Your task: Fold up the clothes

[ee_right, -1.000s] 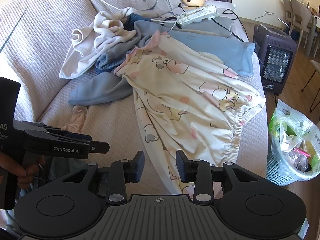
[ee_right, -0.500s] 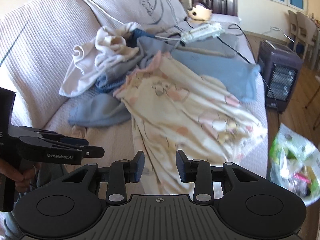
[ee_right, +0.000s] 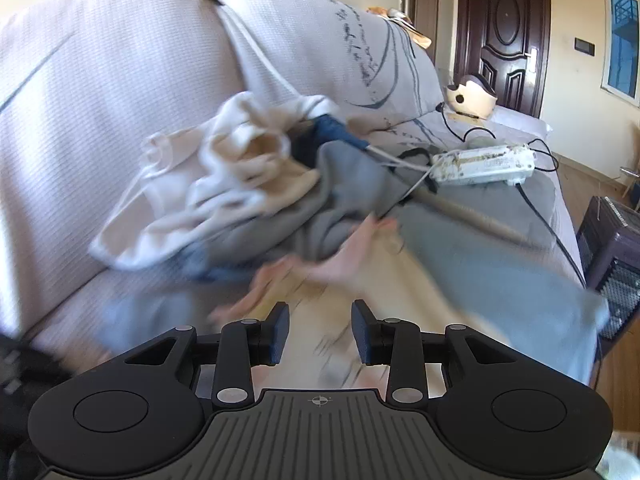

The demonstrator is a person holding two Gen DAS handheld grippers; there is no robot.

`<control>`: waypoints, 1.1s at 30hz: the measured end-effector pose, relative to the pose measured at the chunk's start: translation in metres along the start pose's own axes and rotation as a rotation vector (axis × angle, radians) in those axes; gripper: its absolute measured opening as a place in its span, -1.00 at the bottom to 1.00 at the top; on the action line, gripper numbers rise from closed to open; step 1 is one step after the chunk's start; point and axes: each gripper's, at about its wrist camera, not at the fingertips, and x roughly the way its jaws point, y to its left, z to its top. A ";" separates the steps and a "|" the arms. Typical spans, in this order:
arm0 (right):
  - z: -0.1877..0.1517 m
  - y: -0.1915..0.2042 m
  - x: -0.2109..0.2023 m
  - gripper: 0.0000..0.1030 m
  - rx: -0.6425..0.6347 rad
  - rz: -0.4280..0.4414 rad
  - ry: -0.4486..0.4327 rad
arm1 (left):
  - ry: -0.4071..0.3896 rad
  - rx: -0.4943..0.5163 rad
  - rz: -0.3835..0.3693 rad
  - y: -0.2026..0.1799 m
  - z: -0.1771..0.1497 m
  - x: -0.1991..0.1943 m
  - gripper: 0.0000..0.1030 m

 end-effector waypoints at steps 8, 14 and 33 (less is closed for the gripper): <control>0.022 -0.024 0.078 -0.33 -0.109 -0.020 0.088 | 0.007 -0.064 0.005 0.014 0.018 0.014 -0.43; 0.032 -0.040 0.096 -0.99 -0.185 -0.019 0.089 | -0.016 -0.051 -0.008 0.007 0.033 0.016 -0.43; 0.071 -0.207 0.109 -0.55 -0.058 -0.496 0.077 | -0.036 0.015 -0.033 -0.024 0.057 0.024 -0.42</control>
